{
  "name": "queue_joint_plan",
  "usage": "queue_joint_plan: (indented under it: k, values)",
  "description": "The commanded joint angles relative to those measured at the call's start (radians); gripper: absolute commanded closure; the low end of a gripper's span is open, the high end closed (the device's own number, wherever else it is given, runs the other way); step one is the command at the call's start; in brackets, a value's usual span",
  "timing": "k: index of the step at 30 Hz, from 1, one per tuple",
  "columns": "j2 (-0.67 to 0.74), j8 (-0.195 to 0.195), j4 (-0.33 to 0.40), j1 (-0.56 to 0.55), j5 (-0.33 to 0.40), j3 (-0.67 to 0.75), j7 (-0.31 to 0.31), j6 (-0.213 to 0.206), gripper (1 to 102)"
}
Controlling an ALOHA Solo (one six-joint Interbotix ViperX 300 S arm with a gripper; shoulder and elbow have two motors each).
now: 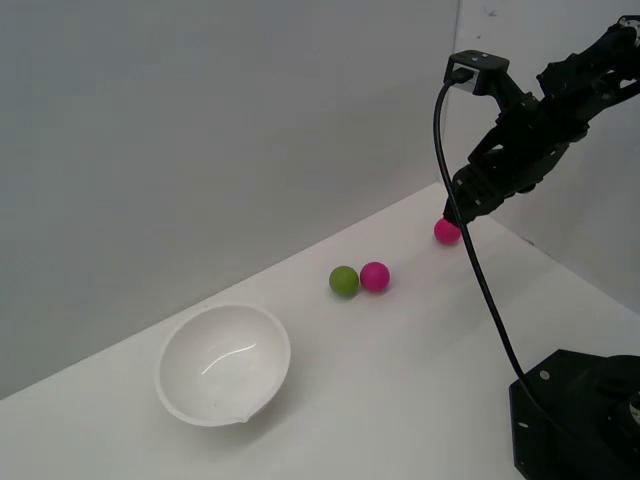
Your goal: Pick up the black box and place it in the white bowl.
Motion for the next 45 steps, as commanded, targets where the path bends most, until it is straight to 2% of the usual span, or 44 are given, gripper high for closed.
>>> queue_joint_plan:
  k: [1, 3, 12, 17, 22, 29, 34, 45]
  values:
    - [0.02, 0.002, -0.028, -0.012, -0.035, 0.025, 0.003, -0.051, 100]
    - [0.028, 0.002, -0.035, -0.031, -0.043, 0.034, -0.014, -0.075, 100]
    - [0.044, 0.0, -0.044, -0.155, -0.052, 0.049, -0.092, -0.127, 100]
    - [0.048, 0.002, -0.046, -0.199, -0.052, 0.054, -0.129, -0.179, 100]
    - [0.052, 0.0, -0.048, -0.281, -0.055, 0.057, -0.17, -0.21, 100]
    - [0.048, 0.0, -0.048, -0.383, -0.055, 0.052, -0.233, -0.282, 100]
    - [0.02, 0.0, -0.046, -0.474, -0.055, 0.023, -0.287, -0.31, 100]
    - [-0.103, -0.003, -0.061, -0.664, -0.069, -0.1, -0.426, -0.342, 100]
